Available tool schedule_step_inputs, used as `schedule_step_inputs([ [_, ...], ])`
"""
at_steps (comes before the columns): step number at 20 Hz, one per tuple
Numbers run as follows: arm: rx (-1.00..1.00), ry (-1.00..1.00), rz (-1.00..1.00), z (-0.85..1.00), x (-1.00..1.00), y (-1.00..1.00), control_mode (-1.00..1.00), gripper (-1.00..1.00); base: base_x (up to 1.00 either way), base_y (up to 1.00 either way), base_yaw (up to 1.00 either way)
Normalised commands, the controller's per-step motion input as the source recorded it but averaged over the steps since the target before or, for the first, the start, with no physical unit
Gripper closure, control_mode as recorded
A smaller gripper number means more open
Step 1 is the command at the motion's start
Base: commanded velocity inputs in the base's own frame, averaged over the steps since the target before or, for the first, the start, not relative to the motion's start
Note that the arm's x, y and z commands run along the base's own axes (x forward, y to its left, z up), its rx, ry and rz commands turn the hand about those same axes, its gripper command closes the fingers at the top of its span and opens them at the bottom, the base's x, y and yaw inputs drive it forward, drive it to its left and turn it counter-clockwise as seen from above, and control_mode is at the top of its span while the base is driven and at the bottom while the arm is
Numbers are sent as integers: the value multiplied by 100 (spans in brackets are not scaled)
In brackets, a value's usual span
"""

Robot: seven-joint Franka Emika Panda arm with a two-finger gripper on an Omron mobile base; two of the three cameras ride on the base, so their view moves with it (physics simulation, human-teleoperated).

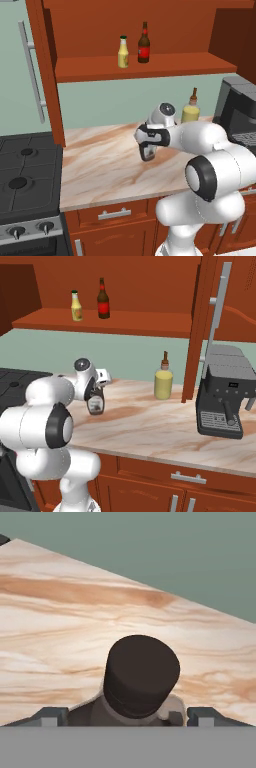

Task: Pick the syrup bottle and mustard from the counter and place them in the cabinet.

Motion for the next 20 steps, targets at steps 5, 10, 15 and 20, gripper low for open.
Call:
schedule_step_inputs([
  [5, 2, -14, -7, 76, -33, 0, -100, 100, 0, 0, 0],
  [10, 0, -19, -11, 99, -39, 0, -100, 100, 0, 0, 0],
  [15, 0, -16, -16, 99, -43, -8, -100, 100, 0, 0, 0],
  [20, 0, -8, -18, 100, -48, -27, -100, 100, 0, 0, 0],
])
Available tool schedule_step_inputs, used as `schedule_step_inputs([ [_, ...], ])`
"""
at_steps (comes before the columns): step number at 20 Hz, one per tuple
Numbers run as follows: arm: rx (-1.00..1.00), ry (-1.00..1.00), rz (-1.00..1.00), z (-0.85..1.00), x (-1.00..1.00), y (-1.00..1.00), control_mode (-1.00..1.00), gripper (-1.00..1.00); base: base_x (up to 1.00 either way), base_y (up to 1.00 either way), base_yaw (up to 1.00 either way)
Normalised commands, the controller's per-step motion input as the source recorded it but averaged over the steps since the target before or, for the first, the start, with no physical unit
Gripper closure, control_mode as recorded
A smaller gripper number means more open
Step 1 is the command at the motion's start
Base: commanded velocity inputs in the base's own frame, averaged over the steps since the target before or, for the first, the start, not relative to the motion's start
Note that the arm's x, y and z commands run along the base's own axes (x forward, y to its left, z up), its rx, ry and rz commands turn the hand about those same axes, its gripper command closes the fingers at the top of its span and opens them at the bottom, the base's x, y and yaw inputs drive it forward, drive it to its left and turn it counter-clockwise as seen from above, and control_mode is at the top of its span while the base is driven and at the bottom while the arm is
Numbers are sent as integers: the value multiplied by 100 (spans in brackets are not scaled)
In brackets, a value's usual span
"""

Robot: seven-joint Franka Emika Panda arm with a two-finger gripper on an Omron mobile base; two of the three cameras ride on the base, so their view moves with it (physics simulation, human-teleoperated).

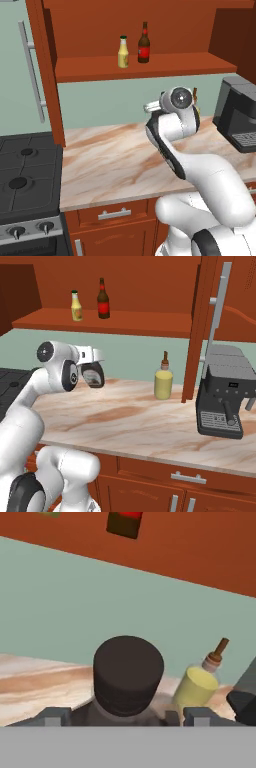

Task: Pick the syrup bottle and mustard from the counter and place them in the cabinet.

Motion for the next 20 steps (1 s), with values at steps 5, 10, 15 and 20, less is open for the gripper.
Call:
schedule_step_inputs([
  [5, 0, -2, -21, 97, -39, -38, -100, 100, 0, 0, 0],
  [10, 0, 0, -24, 84, -26, -51, -100, 100, 0, 0, 0],
  [15, -2, 0, -26, 66, -13, -52, -100, 100, 0, 0, 0],
  [20, 0, -1, -26, 52, -5, -49, -100, 100, 0, 0, 0],
])
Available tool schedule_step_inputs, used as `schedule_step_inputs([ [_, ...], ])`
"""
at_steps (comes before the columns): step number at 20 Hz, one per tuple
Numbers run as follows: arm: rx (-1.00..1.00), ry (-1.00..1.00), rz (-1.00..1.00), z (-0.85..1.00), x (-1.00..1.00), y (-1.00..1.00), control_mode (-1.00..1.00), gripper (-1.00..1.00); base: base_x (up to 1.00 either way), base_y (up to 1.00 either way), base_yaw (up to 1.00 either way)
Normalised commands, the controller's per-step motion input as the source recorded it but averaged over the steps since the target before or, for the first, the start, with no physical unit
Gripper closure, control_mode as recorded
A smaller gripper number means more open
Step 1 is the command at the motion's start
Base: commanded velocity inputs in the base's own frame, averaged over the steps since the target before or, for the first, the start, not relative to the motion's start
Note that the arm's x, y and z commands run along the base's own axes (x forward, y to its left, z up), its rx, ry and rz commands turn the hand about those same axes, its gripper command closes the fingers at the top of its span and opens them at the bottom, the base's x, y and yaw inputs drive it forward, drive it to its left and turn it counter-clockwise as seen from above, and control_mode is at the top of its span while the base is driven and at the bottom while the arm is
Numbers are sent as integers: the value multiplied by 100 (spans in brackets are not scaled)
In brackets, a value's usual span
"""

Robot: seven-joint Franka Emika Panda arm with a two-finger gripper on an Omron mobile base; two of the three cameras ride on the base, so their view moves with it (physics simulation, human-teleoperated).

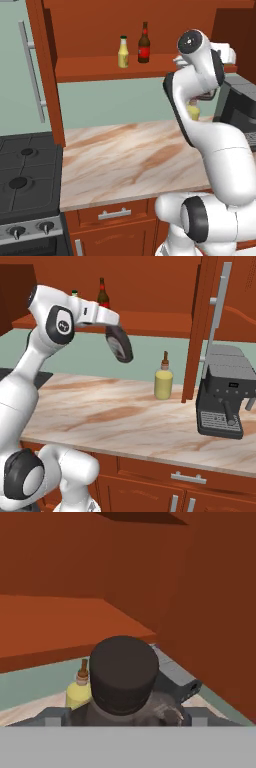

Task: Pick the syrup bottle and mustard from the counter and place them in the cabinet.

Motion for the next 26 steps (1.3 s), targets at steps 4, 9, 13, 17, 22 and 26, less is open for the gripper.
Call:
schedule_step_inputs([
  [4, 10, -11, -15, 32, -2, -35, -100, 100, 0, 0, 0],
  [9, 9, -6, -1, 3, -4, -14, -100, 100, 0, 0, 0],
  [13, 3, -12, -3, 34, 0, 0, -100, 100, 0, 0, 0],
  [17, 5, -12, -8, 74, 0, 0, -100, 100, 0, 0, 0],
  [22, 1, -6, -7, 34, 7, 0, -100, 100, 0, 0, 0],
  [26, 0, -2, -1, 2, 2, 0, -100, 100, 0, 0, 0],
])
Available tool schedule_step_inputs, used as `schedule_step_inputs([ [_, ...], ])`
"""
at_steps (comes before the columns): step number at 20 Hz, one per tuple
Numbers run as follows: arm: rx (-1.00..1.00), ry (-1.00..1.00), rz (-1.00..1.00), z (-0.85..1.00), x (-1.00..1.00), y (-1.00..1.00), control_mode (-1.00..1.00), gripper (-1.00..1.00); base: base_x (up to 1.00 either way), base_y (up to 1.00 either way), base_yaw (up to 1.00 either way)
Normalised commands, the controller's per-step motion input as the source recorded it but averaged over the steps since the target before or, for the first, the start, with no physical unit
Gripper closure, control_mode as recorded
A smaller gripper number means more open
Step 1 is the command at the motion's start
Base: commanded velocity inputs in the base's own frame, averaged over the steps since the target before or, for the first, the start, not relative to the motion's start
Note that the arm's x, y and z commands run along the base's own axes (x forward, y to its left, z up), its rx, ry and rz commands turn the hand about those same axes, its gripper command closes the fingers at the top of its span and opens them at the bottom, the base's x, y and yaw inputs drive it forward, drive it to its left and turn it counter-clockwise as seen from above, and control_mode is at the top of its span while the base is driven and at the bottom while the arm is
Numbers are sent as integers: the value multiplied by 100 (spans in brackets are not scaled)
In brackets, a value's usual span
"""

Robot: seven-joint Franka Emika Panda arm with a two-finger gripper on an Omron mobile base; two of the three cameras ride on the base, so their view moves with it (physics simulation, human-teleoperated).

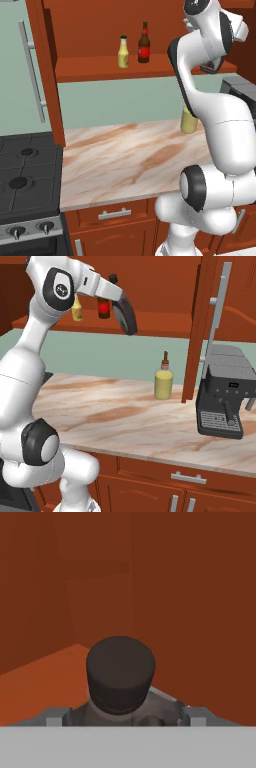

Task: Pick the syrup bottle and mustard from the counter and place them in the cabinet.

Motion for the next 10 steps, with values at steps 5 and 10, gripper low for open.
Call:
schedule_step_inputs([
  [5, 0, 0, 0, -10, 1, 0, -100, 100, 0, 0, 0],
  [10, 0, 0, 0, 0, 16, 0, -100, 100, 0, 0, 0],
])
